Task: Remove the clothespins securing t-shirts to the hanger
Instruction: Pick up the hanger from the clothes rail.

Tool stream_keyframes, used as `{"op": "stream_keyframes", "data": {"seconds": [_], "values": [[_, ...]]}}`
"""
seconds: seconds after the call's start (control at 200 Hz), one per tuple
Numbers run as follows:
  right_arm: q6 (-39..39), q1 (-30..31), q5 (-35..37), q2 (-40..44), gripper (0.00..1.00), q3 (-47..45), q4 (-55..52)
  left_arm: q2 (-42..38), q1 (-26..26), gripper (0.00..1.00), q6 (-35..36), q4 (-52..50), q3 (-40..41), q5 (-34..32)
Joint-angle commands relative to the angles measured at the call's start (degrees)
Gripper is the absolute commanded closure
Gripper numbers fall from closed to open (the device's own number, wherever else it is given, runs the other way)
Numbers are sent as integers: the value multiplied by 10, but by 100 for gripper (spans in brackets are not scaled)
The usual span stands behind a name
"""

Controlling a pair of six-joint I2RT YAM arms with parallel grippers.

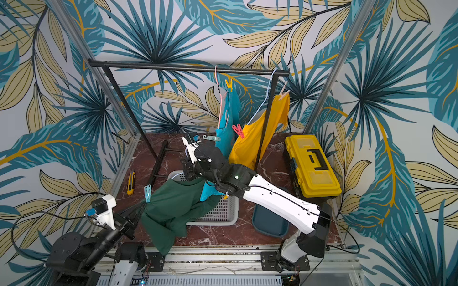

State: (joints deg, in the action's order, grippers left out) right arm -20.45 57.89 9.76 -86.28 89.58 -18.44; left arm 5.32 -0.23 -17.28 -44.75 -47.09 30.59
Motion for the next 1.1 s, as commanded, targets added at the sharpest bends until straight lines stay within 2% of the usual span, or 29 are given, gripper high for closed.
{"op": "stream_keyframes", "data": {"seconds": [0.0,0.05,0.1,0.155,0.205,0.33,0.411,0.476,0.616,0.696,0.816,0.956,1.046,1.097], "values": [[-53,6,38,38,100,-74,25,34,7,96,-12,62,-13,-91],[-55,6,48,54,100,-101,36,50,6,91,-8,62,-25,-93],[-56,5,60,69,100,-125,43,66,4,82,-6,62,-40,-96],[-55,5,70,83,100,-148,53,86,0,67,-4,62,-57,-97],[-55,4,75,95,100,-165,65,106,-1,49,-2,62,-73,-89],[-52,0,83,121,100,-202,105,160,-5,14,4,56,-110,-59],[-54,-9,75,129,100,-215,113,182,-6,1,7,56,-125,-36],[-58,-16,71,133,100,-220,113,190,-6,0,19,51,-133,-20],[-53,-22,65,139,100,-231,122,218,-7,1,31,8,-166,-31],[-42,-22,69,139,100,-231,120,255,-6,0,10,-16,-191,-2],[-37,-24,71,138,100,-234,121,302,-7,1,-37,-23,-208,82],[-43,-23,77,131,100,-237,113,330,-6,0,-65,-25,-219,122],[-46,-23,76,129,100,-241,118,355,-6,0,-77,-61,-231,111],[-46,-23,78,128,100,-242,120,369,-7,0,-82,-68,-233,132]]}}
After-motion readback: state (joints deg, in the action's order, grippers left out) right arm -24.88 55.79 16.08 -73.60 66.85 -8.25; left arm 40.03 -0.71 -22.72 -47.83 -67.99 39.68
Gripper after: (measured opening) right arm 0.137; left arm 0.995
